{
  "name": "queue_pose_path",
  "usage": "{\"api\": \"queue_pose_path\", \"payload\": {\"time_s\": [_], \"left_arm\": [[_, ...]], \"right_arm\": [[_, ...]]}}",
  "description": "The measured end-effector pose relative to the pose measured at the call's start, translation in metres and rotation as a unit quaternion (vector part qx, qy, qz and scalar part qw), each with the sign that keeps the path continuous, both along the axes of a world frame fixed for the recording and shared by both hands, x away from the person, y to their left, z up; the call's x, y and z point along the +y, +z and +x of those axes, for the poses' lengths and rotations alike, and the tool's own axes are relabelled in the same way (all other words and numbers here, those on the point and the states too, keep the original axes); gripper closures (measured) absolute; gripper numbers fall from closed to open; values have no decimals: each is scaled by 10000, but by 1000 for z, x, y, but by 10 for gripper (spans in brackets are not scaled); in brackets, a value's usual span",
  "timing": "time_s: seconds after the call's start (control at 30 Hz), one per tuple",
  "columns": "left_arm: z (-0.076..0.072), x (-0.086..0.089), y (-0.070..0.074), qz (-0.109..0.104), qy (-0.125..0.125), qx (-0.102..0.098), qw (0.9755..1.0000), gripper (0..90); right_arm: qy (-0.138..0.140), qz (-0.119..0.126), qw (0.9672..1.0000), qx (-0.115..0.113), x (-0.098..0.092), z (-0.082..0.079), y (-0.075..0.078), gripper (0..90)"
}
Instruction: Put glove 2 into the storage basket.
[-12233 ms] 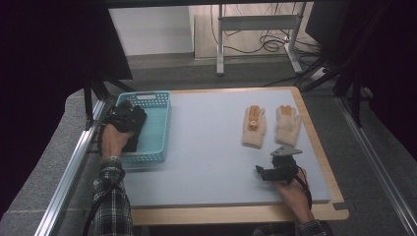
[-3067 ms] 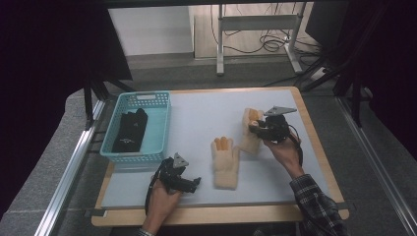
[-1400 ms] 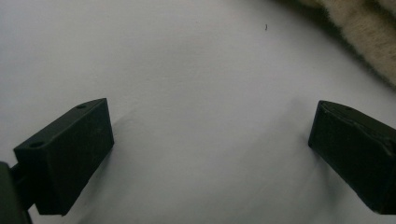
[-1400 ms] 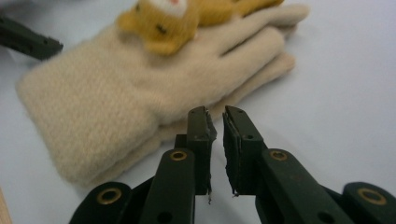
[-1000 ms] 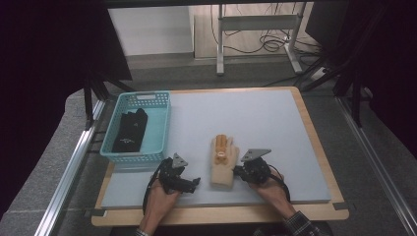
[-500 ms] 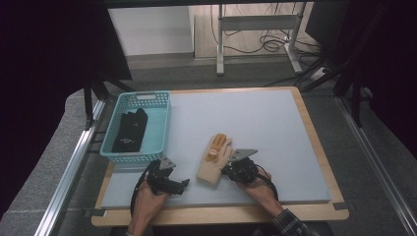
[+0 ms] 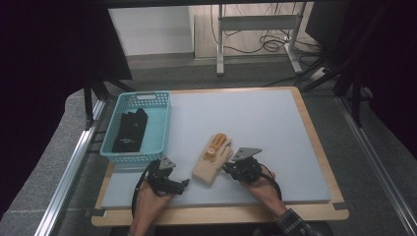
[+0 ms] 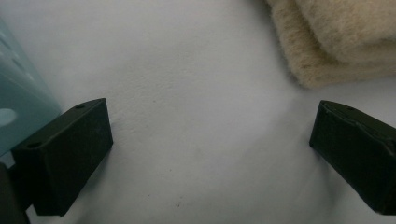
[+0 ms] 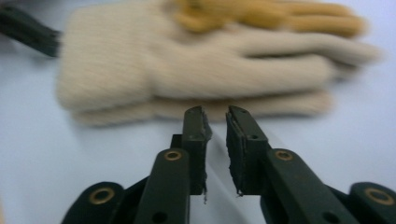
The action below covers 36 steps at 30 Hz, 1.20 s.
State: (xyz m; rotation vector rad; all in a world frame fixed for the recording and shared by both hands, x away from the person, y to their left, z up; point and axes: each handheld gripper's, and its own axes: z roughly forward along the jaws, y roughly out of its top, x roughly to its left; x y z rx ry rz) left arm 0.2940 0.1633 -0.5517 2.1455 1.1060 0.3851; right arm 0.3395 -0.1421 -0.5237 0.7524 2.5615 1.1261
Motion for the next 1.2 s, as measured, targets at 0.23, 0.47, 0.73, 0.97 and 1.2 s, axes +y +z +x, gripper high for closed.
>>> {"api": "queue_pose_path", "payload": {"time_s": [0.23, 0.47, 0.73, 0.97, 1.2], "left_arm": [[0, 0, 0, -16, 6, -2, 10000, 0], [0, 0, 0, -24, 17, 2, 10000, 0], [0, 0, 0, -31, 10, 7, 10000, 0], [0, 1, 0, -38, 9, 12, 10000, 0], [0, 1, 2, -43, 41, 26, 10000, 14]], "right_arm": [[-644, 129, 9978, -112, -44, 8, 11, 629], [-1201, 83, 9924, -242, -82, 15, 9, 454], [-1578, -88, 9869, -320, -100, 17, 1, 328], [-1620, -58, 9868, -28, -106, 20, -7, 241], [-1631, -142, 9865, -89, -104, 20, -8, 209]]}}
